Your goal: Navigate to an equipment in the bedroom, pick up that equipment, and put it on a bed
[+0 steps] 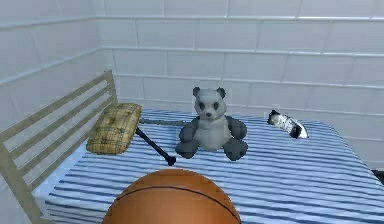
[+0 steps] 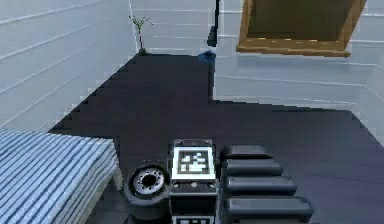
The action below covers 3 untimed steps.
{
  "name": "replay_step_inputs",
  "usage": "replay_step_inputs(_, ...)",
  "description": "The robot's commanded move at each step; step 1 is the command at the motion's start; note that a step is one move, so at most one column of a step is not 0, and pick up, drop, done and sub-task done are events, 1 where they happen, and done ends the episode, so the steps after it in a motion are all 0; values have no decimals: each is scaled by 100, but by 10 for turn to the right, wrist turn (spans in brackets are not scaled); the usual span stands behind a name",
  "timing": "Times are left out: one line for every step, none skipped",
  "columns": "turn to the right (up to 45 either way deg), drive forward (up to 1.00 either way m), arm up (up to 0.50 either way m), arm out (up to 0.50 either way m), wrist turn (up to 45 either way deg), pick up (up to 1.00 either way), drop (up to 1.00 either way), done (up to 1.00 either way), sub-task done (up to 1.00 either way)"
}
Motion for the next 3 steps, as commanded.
replay_step_inputs(0,35,0,0,0,0,0,0,0)
replay_step_inputs(-450,0,0,0,0,0,0,0,0)
replay_step_inputs(-450,0,0,0,0,0,0,0,0)
